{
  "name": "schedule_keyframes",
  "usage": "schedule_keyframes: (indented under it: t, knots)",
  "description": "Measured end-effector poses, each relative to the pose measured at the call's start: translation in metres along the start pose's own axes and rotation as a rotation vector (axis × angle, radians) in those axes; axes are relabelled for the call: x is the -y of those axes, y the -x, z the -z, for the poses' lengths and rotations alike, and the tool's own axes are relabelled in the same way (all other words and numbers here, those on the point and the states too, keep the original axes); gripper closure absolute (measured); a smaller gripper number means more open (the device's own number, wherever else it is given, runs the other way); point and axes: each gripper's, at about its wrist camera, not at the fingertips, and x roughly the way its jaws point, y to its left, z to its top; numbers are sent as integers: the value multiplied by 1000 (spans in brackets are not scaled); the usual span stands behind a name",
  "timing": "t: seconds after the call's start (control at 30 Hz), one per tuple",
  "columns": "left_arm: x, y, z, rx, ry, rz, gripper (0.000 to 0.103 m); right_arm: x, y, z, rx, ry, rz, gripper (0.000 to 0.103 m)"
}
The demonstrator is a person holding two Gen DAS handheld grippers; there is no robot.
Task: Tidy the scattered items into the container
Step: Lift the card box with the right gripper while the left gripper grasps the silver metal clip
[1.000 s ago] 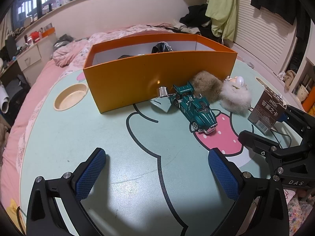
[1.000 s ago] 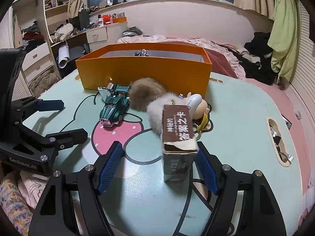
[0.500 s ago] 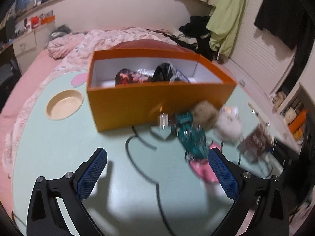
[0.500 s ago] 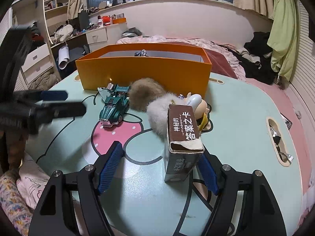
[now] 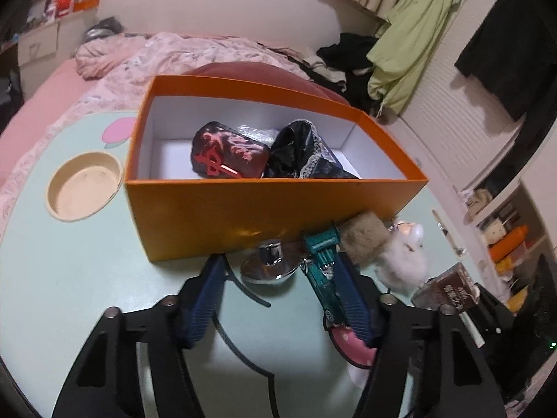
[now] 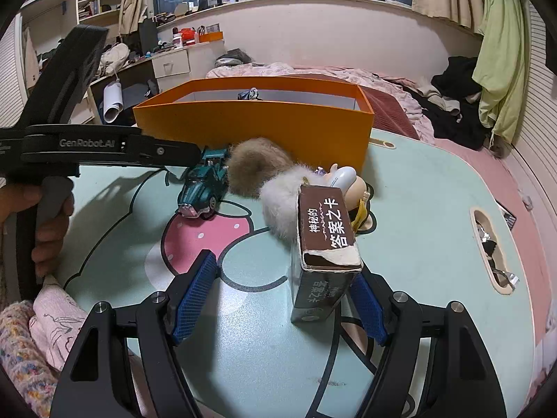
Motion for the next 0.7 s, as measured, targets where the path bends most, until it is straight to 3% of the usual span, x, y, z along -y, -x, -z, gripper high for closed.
schedule_keyframes:
  t: [0.3, 0.43, 0.5, 0.53, 0.7]
  knots:
    - [-8, 3, 0, 20, 23, -21, 47, 0, 0, 0, 1, -2, 2, 28]
    - [-1, -3, -3, 8, -23, -44, 47, 0, 0, 0, 2, -2, 3, 28]
    - [2, -5, -4, 1, -55, -82, 57, 0, 0, 0, 2, -2, 4, 28]
    - [3, -6, -3, -5, -66, -91, 69, 0, 0, 0, 2, -2, 4, 28]
    - [5, 4, 8, 2, -107, -98, 71, 0, 0, 0, 3, -3, 5, 28]
